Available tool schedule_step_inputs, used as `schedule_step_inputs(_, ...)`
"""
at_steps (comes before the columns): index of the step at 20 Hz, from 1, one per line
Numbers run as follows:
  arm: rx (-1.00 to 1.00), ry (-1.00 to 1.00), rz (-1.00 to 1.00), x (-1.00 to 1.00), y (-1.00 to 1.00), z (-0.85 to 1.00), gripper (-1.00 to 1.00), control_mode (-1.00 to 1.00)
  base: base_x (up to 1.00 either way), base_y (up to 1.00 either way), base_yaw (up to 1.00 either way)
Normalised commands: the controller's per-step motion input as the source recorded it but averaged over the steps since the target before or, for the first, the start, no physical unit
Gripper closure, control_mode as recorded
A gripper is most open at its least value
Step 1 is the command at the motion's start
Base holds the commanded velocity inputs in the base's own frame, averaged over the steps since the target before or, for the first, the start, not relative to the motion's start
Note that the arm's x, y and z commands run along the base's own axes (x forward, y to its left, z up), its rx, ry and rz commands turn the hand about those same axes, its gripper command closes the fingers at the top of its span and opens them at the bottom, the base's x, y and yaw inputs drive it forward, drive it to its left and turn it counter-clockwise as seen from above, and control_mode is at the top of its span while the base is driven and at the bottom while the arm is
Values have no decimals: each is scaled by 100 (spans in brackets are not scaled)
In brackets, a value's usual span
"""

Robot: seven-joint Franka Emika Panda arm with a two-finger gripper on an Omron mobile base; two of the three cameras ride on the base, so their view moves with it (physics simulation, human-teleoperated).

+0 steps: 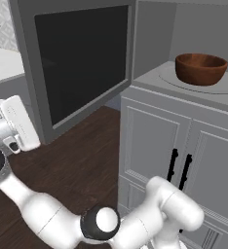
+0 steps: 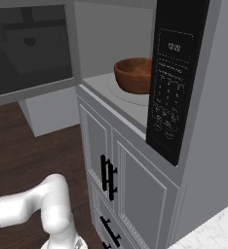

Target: Pick the garlic from the sink and place it in the bowl. Then pick the bowl and place it in the microwave. Then close the microwave door and press the start button.

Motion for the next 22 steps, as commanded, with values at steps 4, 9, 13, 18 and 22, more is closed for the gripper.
schedule_step_inputs(4, 22, -25, 10, -46, -96, 61, -100, -100, 0, 0, 0)
schedule_step_inputs(9, 27, -25, 14, -51, -97, 41, -100, -100, 0, 0, 0)
schedule_step_inputs(13, 34, -28, 21, -79, -100, 21, -100, -100, 0, 0, 0)
schedule_step_inputs(18, 37, -25, 19, -63, -100, 14, -100, -100, 0, 0, 0)
schedule_step_inputs(22, 30, -18, 11, -12, -100, 9, -100, -100, 0, 0, 0)
